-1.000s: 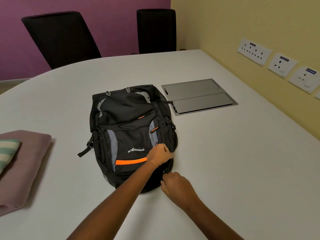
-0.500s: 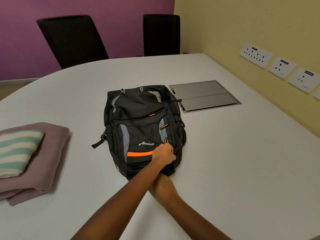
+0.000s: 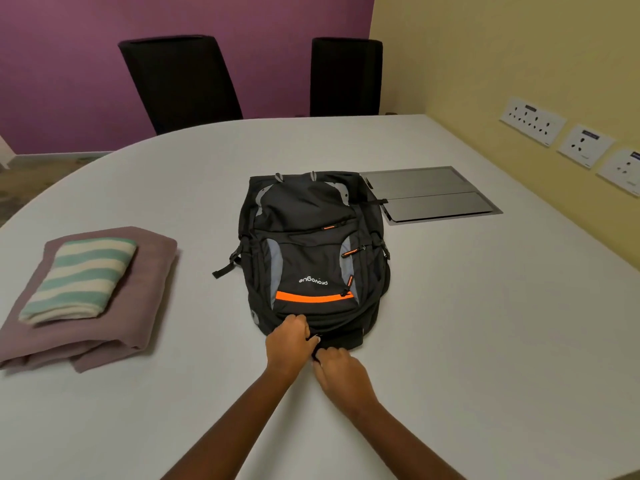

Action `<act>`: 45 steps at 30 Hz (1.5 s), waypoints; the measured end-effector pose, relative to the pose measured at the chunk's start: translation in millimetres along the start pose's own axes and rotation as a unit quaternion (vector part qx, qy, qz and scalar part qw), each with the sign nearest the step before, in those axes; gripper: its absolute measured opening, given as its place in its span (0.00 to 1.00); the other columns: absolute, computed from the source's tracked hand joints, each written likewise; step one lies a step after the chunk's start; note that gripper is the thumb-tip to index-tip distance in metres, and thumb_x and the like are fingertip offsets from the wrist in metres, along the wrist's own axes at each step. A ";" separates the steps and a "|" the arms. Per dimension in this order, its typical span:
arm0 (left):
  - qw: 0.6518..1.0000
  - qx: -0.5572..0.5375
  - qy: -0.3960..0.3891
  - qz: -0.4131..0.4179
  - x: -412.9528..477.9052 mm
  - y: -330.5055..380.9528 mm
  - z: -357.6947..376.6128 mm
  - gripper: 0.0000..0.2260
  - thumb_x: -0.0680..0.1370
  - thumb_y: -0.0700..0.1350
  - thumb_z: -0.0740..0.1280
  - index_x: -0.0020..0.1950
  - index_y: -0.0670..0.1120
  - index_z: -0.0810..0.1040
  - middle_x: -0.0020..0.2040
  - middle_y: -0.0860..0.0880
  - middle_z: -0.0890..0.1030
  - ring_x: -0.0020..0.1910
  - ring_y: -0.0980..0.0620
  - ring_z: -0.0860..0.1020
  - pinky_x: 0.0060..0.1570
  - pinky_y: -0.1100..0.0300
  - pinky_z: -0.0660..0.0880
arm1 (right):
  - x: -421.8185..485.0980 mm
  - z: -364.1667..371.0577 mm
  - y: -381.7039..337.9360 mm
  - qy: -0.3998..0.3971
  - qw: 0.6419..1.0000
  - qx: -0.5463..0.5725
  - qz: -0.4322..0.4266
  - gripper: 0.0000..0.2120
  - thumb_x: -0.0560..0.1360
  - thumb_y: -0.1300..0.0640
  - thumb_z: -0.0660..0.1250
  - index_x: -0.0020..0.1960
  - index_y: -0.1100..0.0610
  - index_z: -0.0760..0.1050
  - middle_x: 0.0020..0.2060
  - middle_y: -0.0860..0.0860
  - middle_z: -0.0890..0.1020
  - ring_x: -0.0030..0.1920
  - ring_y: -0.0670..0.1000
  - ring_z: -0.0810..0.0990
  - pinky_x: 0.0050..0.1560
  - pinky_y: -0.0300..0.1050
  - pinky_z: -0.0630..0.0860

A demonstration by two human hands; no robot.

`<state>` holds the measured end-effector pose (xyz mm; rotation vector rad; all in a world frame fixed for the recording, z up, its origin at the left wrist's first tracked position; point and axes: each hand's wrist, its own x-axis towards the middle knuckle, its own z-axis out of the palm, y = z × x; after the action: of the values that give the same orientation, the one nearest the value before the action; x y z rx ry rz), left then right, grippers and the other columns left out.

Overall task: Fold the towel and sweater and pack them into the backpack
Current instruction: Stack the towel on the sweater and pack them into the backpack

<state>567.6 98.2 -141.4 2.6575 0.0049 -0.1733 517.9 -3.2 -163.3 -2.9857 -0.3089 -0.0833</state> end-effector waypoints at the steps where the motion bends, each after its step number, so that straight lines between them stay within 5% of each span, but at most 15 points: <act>1: 1.000 0.004 0.009 0.004 -2.5 -1.8 0.3 0.09 0.77 0.50 0.65 0.47 0.45 0.73 0.45 0.48 0.75 0.49 0.48 0.78 0.42 0.61 0.69 | 0.3 -2.4 -1.5 0.014 1.000 0.000 -0.004 0.17 0.46 0.47 0.83 0.24 0.50 0.75 0.19 0.45 0.73 0.20 0.43 0.72 0.19 0.33 0.63; 4: 1.000 -0.001 0.018 0.009 -7.3 -5.5 1.7 0.08 0.79 0.48 0.62 0.51 0.43 0.74 0.48 0.46 0.79 0.47 0.48 0.78 0.42 0.60 0.70 | 4.8 -3.3 -2.3 0.031 0.999 0.018 -0.018 0.13 0.53 0.51 0.81 0.26 0.50 0.76 0.23 0.44 0.74 0.23 0.44 0.73 0.21 0.33 0.65; 7: 0.997 -0.078 0.008 -0.021 -9.6 -10.8 3.1 0.08 0.78 0.44 0.63 0.39 0.48 0.69 0.38 0.50 0.76 0.40 0.51 0.73 0.40 0.59 0.69 | 14.2 -8.6 4.5 0.056 0.998 0.011 -0.030 0.07 0.68 0.52 0.65 0.33 0.49 0.78 0.29 0.44 0.77 0.28 0.46 0.75 0.23 0.35 0.68; 9: 0.988 -0.146 -0.002 -0.044 -10.8 -13.8 4.1 0.13 0.76 0.42 0.65 0.34 0.50 0.66 0.32 0.54 0.72 0.38 0.50 0.73 0.41 0.58 0.71 | 21.2 -17.1 7.2 0.040 0.999 -0.002 -0.011 0.05 0.62 0.53 0.74 0.37 0.50 0.80 0.32 0.45 0.79 0.30 0.48 0.77 0.24 0.38 0.69; 10: 0.983 -0.174 -0.004 -0.052 -11.9 -14.9 4.1 0.12 0.76 0.41 0.66 0.34 0.50 0.68 0.32 0.54 0.72 0.38 0.50 0.74 0.41 0.58 0.71 | 24.1 -17.9 6.8 0.019 1.000 -0.022 0.001 0.14 0.55 0.54 0.80 0.38 0.51 0.81 0.32 0.45 0.80 0.30 0.49 0.77 0.24 0.39 0.68; 13: 0.975 -0.216 0.002 -0.053 -14.9 -16.4 1.9 0.07 0.76 0.40 0.67 0.39 0.45 0.73 0.35 0.50 0.76 0.38 0.51 0.75 0.42 0.61 0.72 | 34.6 -17.1 6.9 -0.031 0.998 -0.060 0.021 0.20 0.41 0.54 0.84 0.29 0.51 0.79 0.24 0.46 0.77 0.28 0.49 0.75 0.26 0.38 0.59; 20: 0.968 -0.216 0.063 -0.107 -7.2 -34.8 -23.1 0.14 0.75 0.39 0.67 0.32 0.49 0.68 0.37 0.47 0.78 0.42 0.46 0.78 0.45 0.59 0.72 | 51.9 -31.6 12.8 -0.021 0.995 -0.090 -0.036 0.17 0.41 0.53 0.83 0.22 0.49 0.77 0.17 0.46 0.73 0.27 0.48 0.75 0.28 0.35 0.68; 28: 0.967 -0.149 0.114 -0.175 19.4 -78.7 -55.6 0.04 0.76 0.38 0.65 0.41 0.41 0.75 0.46 0.42 0.81 0.41 0.47 0.76 0.40 0.58 0.70 | 55.9 -31.1 35.9 -0.001 0.993 -0.095 -0.066 0.17 0.41 0.56 0.84 0.24 0.48 0.79 0.17 0.48 0.74 0.27 0.49 0.77 0.29 0.39 0.57; 30: 0.968 -0.140 0.112 -0.175 24.4 -74.1 -53.3 0.05 0.77 0.38 0.65 0.40 0.42 0.74 0.45 0.42 0.81 0.42 0.47 0.77 0.40 0.58 0.70 | 55.7 -41.6 35.9 -0.024 0.991 -0.114 -0.067 0.11 0.55 0.54 0.81 0.36 0.49 0.83 0.29 0.49 0.82 0.40 0.51 0.79 0.34 0.44 0.65; 33: 0.965 -0.150 0.106 -0.186 28.8 -68.6 -48.7 0.06 0.77 0.38 0.64 0.40 0.42 0.73 0.46 0.41 0.81 0.45 0.45 0.79 0.41 0.58 0.71 | 63.8 -43.8 36.7 -0.124 0.987 -0.077 -0.068 0.12 0.77 0.52 0.62 0.58 0.53 0.78 0.53 0.53 0.80 0.62 0.54 0.68 0.59 0.49 0.64; 37: 0.962 -0.167 0.088 -0.199 31.4 -68.8 -46.5 0.04 0.77 0.38 0.65 0.42 0.40 0.77 0.48 0.40 0.82 0.49 0.43 0.80 0.44 0.59 0.71 | 76.7 -45.1 14.1 -0.127 0.987 -0.055 -0.083 0.19 0.75 0.42 0.61 0.59 0.52 0.75 0.55 0.52 0.79 0.61 0.55 0.69 0.60 0.52 0.64; 45: 0.953 -0.205 0.085 -0.206 34.6 -69.2 -45.5 0.06 0.74 0.40 0.70 0.47 0.37 0.80 0.48 0.40 0.83 0.49 0.44 0.80 0.45 0.59 0.71 | 104.2 -25.5 -52.6 -0.104 0.988 -0.071 -0.095 0.20 0.77 0.45 0.60 0.62 0.57 0.71 0.60 0.54 0.75 0.64 0.56 0.67 0.62 0.53 0.63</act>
<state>605.1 179.7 -137.5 2.2162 0.5895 -0.0670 607.8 64.9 -124.0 -3.1012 -0.6358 0.1976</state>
